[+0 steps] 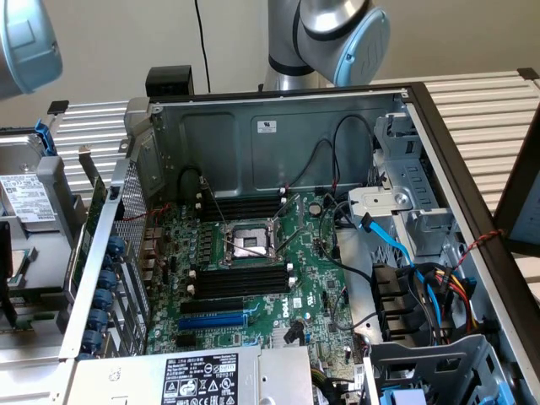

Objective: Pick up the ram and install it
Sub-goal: 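Pick up the ram and move it above insertion slot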

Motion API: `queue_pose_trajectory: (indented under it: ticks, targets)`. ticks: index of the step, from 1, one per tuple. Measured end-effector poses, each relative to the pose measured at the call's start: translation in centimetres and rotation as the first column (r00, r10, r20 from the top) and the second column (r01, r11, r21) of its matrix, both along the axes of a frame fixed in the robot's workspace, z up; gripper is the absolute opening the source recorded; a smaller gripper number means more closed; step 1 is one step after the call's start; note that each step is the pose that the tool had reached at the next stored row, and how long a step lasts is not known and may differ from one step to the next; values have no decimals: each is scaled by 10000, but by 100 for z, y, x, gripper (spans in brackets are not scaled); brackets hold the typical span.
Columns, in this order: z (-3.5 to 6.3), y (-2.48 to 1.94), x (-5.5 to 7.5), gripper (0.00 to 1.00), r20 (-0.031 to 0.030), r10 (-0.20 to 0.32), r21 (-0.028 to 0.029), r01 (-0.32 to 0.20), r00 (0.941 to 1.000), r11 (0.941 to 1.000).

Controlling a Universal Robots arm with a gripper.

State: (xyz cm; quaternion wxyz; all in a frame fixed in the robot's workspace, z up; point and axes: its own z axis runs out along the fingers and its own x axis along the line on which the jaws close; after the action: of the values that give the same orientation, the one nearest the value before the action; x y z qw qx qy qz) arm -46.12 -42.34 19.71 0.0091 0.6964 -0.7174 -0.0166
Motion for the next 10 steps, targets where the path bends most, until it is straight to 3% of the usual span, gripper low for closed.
queue_pose_trajectory:
  ticks: [10]
  targets:
    - [17, 0, 0, 14, 3, 0, -1, 0, 10000, 10000]
